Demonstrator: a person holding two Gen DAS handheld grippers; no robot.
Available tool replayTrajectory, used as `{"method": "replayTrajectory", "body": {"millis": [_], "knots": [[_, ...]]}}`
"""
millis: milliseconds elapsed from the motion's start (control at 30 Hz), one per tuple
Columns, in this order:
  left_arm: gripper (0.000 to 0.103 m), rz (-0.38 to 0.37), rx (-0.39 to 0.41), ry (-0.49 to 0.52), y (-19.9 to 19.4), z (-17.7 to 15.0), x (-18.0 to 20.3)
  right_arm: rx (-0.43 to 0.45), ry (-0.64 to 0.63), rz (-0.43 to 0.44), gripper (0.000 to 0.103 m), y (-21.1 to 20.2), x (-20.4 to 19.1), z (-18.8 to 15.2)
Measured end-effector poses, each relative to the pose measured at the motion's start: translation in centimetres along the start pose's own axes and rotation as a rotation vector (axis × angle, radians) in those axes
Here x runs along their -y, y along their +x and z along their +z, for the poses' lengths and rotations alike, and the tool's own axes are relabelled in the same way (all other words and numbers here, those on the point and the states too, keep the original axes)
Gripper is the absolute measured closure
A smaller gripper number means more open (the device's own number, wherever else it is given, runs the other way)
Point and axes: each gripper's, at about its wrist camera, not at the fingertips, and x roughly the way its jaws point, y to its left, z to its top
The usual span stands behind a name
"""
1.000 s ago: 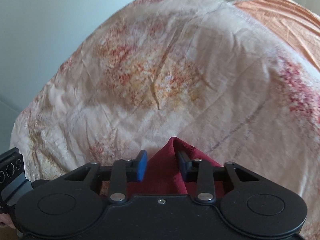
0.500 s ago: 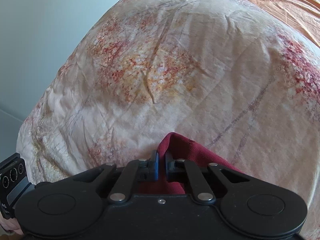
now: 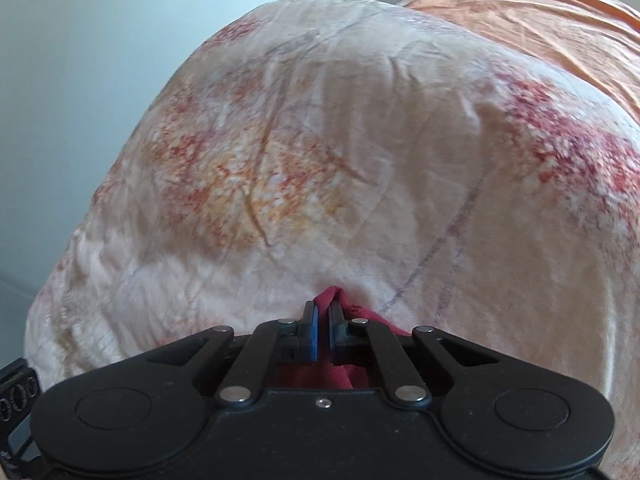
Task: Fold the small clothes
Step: 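Lift the gripped edge with both tools, fold it over the body, release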
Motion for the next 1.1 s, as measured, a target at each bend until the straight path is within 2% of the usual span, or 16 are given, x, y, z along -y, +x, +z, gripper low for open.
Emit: {"method": "replayTrajectory", "body": {"millis": [167, 333, 500, 600, 633, 733, 800, 900, 967, 1000, 1033, 1100], "knots": [[0.088, 0.006, 0.002, 0.01, -0.4, 0.0, 0.2, 0.024, 0.043, -0.002, 0.099, 0.2, 0.2, -0.7], [0.088, 0.001, 0.006, -0.001, -0.5, 0.0, 0.4, 0.025, 0.01, 0.005, 0.099, -0.4, -0.4, -0.3], [0.088, 0.002, 0.014, -0.003, -0.6, 0.0, 0.5, 0.092, 0.073, 0.026, 0.102, -1.5, 0.3, 0.3], [0.087, 0.01, 0.004, -0.011, -0.5, 0.0, 0.1, 0.055, 0.081, -0.007, 0.102, -0.8, 0.8, 0.0], [0.086, 0.011, 0.007, -0.008, -0.7, 0.0, 0.1, 0.07, 0.096, 0.001, 0.101, -1.0, 0.8, -0.1], [0.082, 0.021, 0.022, 0.006, -1.7, -0.1, 0.3, 0.16, 0.119, 0.026, 0.091, -3.1, 0.5, -0.4], [0.082, 0.037, 0.042, 0.029, -2.4, -0.2, 0.6, 0.187, 0.114, 0.05, 0.084, -4.3, 0.0, -0.6], [0.079, 0.045, 0.058, 0.044, -2.9, -0.1, 0.9, 0.138, 0.122, 0.159, 0.081, -4.2, -0.5, -1.9], [0.077, 0.061, 0.044, 0.053, -2.7, 0.0, 0.9, 0.084, 0.142, 0.233, 0.071, -3.5, -0.4, -3.4], [0.077, 0.067, 0.036, 0.056, -2.5, 0.0, 0.9, 0.057, 0.149, 0.237, 0.07, -3.0, -0.3, -4.3], [0.077, 0.072, 0.03, 0.062, -2.5, -0.1, 0.9, 0.044, 0.15, 0.203, 0.07, -2.9, -0.1, -5.3], [0.076, 0.078, 0.03, 0.077, -2.7, -0.2, 1.2, 0.058, 0.192, 0.135, 0.077, -3.3, 1.2, -7.6]]}}
